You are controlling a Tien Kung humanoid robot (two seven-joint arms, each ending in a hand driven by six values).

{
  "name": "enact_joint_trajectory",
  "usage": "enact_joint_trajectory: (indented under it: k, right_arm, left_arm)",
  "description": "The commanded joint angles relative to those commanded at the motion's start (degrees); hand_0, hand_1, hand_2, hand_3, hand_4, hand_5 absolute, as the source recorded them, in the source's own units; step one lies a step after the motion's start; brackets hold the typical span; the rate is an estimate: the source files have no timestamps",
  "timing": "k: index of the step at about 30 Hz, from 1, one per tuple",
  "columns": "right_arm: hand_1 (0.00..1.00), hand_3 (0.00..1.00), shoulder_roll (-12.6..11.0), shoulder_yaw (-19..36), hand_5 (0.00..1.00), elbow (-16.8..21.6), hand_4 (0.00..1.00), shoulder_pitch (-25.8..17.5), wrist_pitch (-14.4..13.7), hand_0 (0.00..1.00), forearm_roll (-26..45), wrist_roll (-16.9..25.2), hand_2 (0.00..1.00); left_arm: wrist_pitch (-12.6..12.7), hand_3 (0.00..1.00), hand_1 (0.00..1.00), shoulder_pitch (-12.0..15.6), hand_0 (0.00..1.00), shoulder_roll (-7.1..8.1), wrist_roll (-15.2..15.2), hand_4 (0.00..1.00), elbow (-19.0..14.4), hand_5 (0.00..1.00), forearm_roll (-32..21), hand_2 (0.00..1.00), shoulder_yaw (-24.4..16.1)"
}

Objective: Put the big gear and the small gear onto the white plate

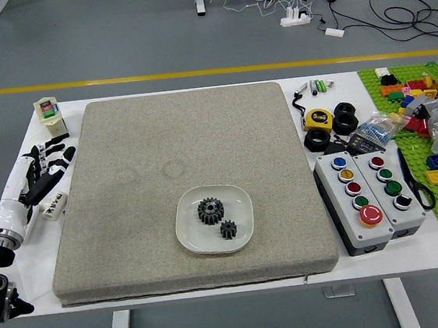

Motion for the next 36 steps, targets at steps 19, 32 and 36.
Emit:
enact_joint_trajectory:
  k: [19, 32, 36]
  right_arm:
    - [0.608, 0.561, -0.79, -0.43, 0.705, 0.00, 0.757, 1.02, 0.26, 0.598, -0.02, 0.20, 0.698]
    - [0.607, 0.560, -0.93, -0.92, 0.705, 0.00, 0.757, 1.04, 0.29, 0.597, 0.12, 0.08, 0.698]
    - [0.607, 0.560, -0.83, -1.23, 0.705, 0.00, 0.757, 0.82, 0.22, 0.597, 0.39, 0.07, 0.698]
  left_arm:
    - [0.20, 0.850, 0.722, -0.95, 0.732, 0.10, -0.26, 0.845, -1.33, 0.741, -0.39, 0.855, 0.71]
    - [-0.07, 0.849, 0.722, -2.12, 0.732, 0.98, -0.49, 0.845, -1.85, 0.741, 0.02, 0.851, 1.59]
    - [-0.03, 0.849, 0.722, -1.96, 0.732, 1.09, -0.50, 0.845, -1.86, 0.741, 0.01, 0.851, 1.39]
